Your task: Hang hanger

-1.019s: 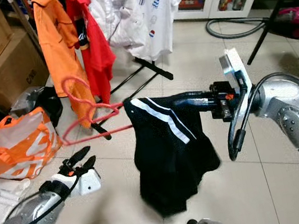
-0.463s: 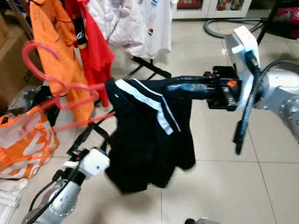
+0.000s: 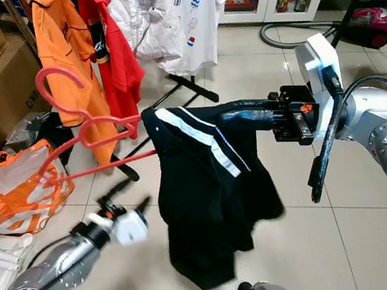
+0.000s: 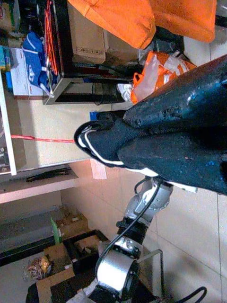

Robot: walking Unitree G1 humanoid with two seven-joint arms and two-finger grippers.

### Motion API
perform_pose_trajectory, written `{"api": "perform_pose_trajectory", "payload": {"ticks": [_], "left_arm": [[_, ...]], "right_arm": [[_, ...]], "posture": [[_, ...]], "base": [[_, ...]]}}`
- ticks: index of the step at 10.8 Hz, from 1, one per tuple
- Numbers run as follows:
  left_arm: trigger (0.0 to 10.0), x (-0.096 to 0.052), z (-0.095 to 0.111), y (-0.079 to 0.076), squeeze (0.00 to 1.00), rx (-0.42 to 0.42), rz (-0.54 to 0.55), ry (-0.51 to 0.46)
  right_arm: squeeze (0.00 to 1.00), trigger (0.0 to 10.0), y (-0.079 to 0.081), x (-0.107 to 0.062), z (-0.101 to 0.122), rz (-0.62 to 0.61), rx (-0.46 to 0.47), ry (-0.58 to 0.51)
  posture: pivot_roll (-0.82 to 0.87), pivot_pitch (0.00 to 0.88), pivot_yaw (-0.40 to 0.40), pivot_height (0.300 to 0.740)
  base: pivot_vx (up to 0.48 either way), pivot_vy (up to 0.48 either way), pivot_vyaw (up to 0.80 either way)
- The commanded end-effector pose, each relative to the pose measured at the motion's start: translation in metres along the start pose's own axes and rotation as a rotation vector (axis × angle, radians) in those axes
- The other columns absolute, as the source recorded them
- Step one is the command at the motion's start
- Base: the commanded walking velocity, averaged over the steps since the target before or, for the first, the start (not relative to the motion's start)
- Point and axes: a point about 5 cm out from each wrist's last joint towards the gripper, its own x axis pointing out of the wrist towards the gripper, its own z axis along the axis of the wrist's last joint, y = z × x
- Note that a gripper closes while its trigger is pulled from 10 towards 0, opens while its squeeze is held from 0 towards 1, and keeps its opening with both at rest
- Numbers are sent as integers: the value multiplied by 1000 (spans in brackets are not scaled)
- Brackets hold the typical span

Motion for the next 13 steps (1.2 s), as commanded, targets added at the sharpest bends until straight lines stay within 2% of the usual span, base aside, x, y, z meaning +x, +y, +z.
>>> {"api": "perform_pose_trajectory", "payload": {"ticks": [1,3,5,7,8,9,11,13], "left_arm": [[10000,-1,4,-3,0,2,-26,-34],[10000,11,19,-7,0,-14,-29,-117],[10000,22,20,-11,0,-51,-42,-88],[10000,24,15,-12,0,-89,-42,-37],[8314,22,10,-15,0,-118,-74,-1],[0,20,9,-18,0,-132,-103,-1],[0,22,14,-21,0,-121,-131,-37],[0,26,23,-22,0,-77,-165,-117]], "right_arm": [[0,0,6,4,14,46,-52,-25],[0,0,9,5,20,59,-62,-39],[0,0,17,7,23,90,-73,-41],[0,0,22,9,25,104,-78,-45],[0,0,26,9,29,118,-86,-49],[0,0,28,9,30,124,-90,-48],[0,0,31,10,36,144,-98,-63],[0,0,36,10,39,161,-105,-55]], "posture": [[-28,196,-36,740],[-32,199,-36,740],[-39,201,-34,740],[-48,195,-31,740],[-51,190,-30,740],[-53,188,-29,740],[-54,181,-30,740],[-57,177,-29,740]], "base": [[0,0,0],[0,0,0],[0,0,0],[0,0,0],[0,0,0],[0,0,0],[0,0,0],[0,0,0]]}}
